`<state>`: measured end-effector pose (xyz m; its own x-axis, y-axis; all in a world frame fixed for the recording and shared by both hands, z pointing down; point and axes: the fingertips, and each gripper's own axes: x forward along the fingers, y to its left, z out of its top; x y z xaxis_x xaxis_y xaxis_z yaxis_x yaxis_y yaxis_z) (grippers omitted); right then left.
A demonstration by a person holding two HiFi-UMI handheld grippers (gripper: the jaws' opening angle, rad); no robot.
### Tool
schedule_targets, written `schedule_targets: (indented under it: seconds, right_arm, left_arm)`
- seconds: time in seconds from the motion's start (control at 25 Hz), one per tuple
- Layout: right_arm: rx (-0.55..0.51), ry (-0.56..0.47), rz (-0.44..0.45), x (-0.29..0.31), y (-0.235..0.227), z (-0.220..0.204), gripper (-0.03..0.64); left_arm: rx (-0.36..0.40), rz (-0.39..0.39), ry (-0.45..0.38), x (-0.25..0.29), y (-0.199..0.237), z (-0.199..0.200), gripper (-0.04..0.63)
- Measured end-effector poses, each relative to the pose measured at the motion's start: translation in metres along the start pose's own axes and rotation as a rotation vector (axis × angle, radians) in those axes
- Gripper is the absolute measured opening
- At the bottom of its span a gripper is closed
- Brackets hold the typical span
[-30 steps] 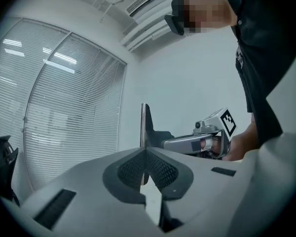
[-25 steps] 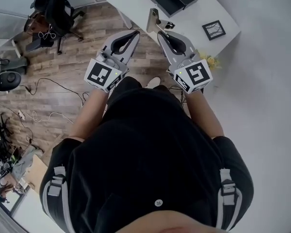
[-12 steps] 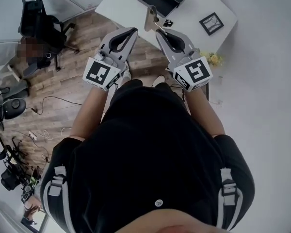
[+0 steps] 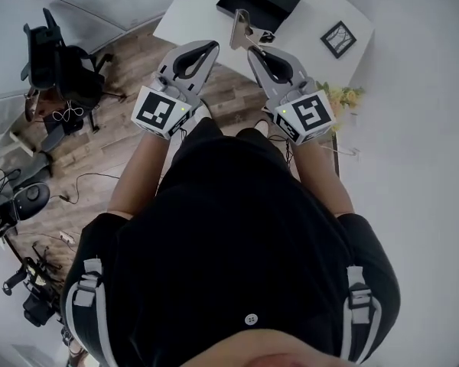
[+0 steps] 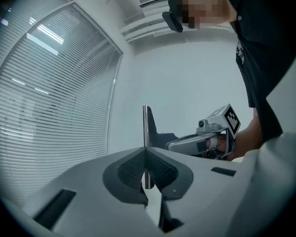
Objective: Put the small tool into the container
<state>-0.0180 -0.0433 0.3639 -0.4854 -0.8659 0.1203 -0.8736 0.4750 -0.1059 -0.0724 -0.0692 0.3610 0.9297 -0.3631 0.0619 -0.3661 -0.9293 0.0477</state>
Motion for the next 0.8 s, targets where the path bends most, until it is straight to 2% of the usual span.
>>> schedule_targets:
  seconds: [0.16, 0.56, 0.8]
  right_arm:
    - [0.002, 0.017, -0.046, 0.022, 0.004, -0.002, 0.014]
    - [-0.003, 0.012, -0.161, 0.059, 0.019, 0.002, 0.013]
    - [-0.005, 0.022, -0.208, 0.06, 0.015, 0.001, 0.014]
  left_arm:
    - [-0.019, -0.044, 0.013, -0.005, 0.022, -0.009, 0.009]
    - [-0.01, -0.155, 0.006, -0.019, 0.055, -0.012, 0.009]
    - [-0.01, -0.17, -0.002, -0.02, 0.061, -0.013, 0.009]
